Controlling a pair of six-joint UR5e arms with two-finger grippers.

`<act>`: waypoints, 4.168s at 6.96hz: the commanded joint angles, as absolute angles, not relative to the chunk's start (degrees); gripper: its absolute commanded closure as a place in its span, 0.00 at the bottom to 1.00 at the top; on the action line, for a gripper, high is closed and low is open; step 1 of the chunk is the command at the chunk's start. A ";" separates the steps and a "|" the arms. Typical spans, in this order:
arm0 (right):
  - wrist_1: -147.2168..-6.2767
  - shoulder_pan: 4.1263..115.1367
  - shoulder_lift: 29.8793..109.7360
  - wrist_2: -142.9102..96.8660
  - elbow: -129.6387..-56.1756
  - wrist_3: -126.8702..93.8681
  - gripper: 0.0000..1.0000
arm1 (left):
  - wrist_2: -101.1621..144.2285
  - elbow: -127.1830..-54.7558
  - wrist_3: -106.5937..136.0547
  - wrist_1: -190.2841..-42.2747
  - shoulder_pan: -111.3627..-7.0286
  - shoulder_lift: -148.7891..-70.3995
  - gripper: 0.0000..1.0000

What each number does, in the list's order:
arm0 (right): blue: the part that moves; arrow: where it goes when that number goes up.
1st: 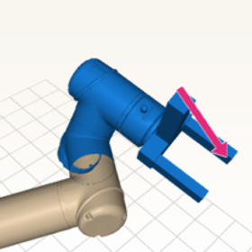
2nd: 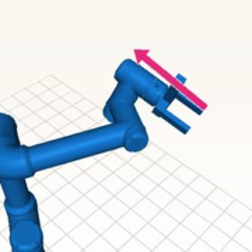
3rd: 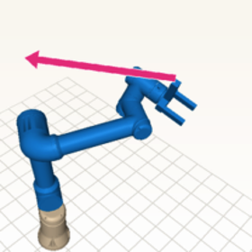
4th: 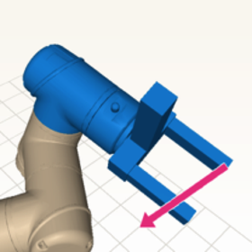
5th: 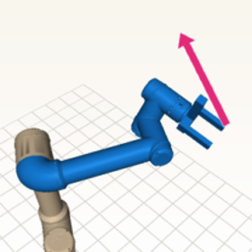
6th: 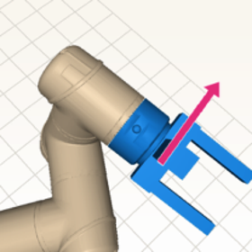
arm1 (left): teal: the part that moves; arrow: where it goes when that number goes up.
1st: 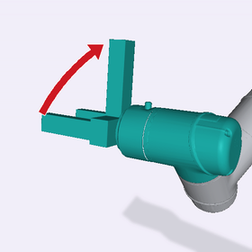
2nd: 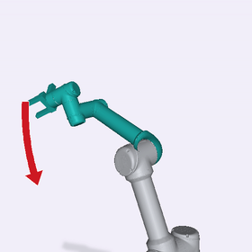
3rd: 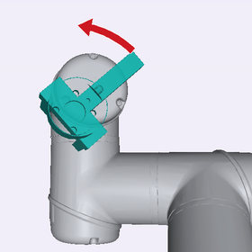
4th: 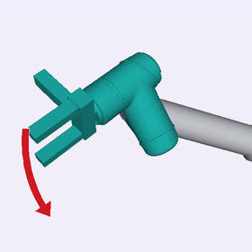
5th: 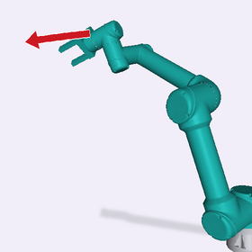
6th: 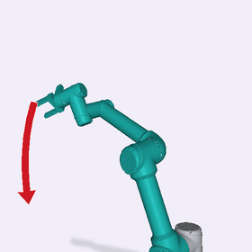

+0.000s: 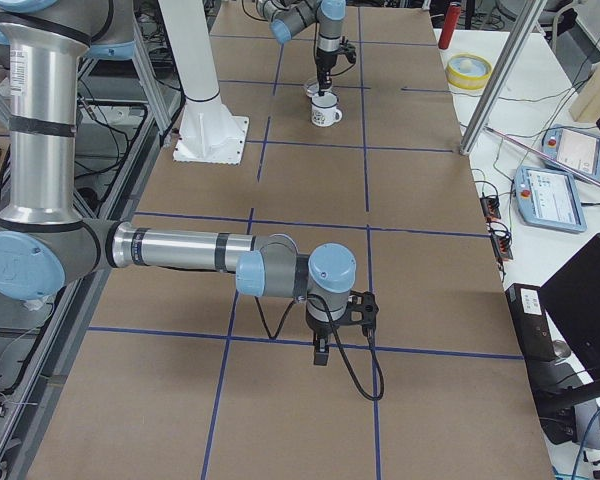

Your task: Place funnel on cup

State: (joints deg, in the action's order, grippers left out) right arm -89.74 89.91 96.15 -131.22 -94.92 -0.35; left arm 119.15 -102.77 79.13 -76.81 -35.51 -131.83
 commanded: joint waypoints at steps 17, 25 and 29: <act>-89.74 89.91 96.15 -131.22 -94.92 -0.35 0.00 | 121.88 -110.07 26.87 -86.70 -63.33 -108.23 0.00; -89.74 89.91 96.15 -131.22 -94.83 -0.35 0.00 | 132.24 -101.07 5.89 -102.25 -81.70 -87.72 0.00; -89.74 89.91 96.15 -131.22 -94.92 -0.35 0.00 | 133.59 -100.99 -0.70 -88.78 -86.84 -87.37 0.00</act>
State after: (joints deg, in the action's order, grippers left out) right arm -89.74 89.91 96.15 -131.22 -94.85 -0.35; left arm 133.56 -101.10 -0.17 -91.05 -86.55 -87.63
